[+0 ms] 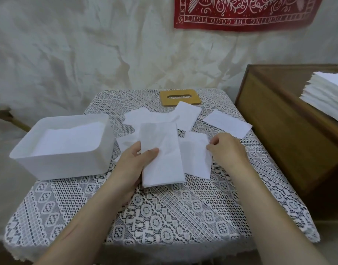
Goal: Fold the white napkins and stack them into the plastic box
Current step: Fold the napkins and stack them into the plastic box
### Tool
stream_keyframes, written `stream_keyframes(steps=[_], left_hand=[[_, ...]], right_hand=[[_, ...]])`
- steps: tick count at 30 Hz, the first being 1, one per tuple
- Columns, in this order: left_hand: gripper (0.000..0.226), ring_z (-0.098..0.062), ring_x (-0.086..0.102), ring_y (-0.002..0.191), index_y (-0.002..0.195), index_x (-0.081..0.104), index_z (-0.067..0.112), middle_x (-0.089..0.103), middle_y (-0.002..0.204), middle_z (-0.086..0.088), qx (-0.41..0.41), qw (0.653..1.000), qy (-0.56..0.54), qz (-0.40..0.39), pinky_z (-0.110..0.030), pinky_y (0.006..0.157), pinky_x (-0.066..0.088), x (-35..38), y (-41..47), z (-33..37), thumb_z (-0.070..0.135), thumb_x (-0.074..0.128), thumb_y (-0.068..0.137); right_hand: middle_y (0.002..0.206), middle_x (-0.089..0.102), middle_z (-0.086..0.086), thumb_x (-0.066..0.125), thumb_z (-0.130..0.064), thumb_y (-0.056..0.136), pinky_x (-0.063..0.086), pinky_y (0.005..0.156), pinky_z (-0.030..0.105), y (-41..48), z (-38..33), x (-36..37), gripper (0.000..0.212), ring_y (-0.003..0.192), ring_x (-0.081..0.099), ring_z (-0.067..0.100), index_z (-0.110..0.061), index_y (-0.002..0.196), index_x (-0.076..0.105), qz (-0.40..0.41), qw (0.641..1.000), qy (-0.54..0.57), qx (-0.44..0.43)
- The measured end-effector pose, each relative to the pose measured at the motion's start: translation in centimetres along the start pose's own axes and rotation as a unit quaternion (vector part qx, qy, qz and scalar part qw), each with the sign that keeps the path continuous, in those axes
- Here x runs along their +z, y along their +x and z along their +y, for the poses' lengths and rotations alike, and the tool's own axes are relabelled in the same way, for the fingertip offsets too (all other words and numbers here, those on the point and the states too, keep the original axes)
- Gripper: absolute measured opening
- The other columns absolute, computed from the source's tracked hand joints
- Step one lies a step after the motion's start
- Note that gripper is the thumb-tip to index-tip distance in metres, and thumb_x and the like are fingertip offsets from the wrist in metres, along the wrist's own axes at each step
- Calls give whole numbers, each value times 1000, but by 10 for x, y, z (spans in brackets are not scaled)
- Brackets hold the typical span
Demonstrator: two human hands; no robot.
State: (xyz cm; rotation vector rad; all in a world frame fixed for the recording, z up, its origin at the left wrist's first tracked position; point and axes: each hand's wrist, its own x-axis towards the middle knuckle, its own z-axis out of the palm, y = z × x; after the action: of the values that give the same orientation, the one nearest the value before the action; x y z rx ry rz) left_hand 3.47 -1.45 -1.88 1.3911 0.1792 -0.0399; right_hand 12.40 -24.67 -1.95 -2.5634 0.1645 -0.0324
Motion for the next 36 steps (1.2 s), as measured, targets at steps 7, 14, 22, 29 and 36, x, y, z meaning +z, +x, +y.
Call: stream_keyframes(steps=[7,14,22,29,36], left_hand=[[25,-24,77,100,125,65,18,79,112,-2,1,1000,-8,0,-36,74,62,2,-8,1,15,62,101],[25,-23,77,100,127,64,16,79,113,-4,-12,999,-38,8,-33,69,63,1,-19,4,20,58,103],[24,-23,77,96,125,65,15,79,111,-5,-21,999,-34,18,-34,67,61,-1,-23,5,21,58,104],[25,-25,76,100,126,65,13,79,112,-6,-19,999,-34,13,-36,72,61,-1,-19,4,21,59,103],[25,-21,76,102,126,65,15,79,113,-3,-19,998,-57,17,-34,76,60,0,-14,3,23,57,105]], right_hand=[[87,68,-1,62,-21,95,43,66,34,-11,-3,-11,3,67,55,20,-24,94,60,-1,954,294,-57],[74,67,7,70,-12,94,43,46,24,-24,5,-18,19,49,53,13,-11,112,63,-98,891,440,55],[85,73,0,75,-28,86,59,79,40,-26,8,-8,18,64,68,19,-22,101,67,-41,971,231,38],[98,75,-7,72,-23,89,55,92,43,-19,4,-2,11,98,69,19,-28,97,66,-22,973,231,-8],[93,72,-4,66,-27,96,44,69,31,-17,-1,-11,9,90,67,20,-22,101,72,33,961,264,-69]])
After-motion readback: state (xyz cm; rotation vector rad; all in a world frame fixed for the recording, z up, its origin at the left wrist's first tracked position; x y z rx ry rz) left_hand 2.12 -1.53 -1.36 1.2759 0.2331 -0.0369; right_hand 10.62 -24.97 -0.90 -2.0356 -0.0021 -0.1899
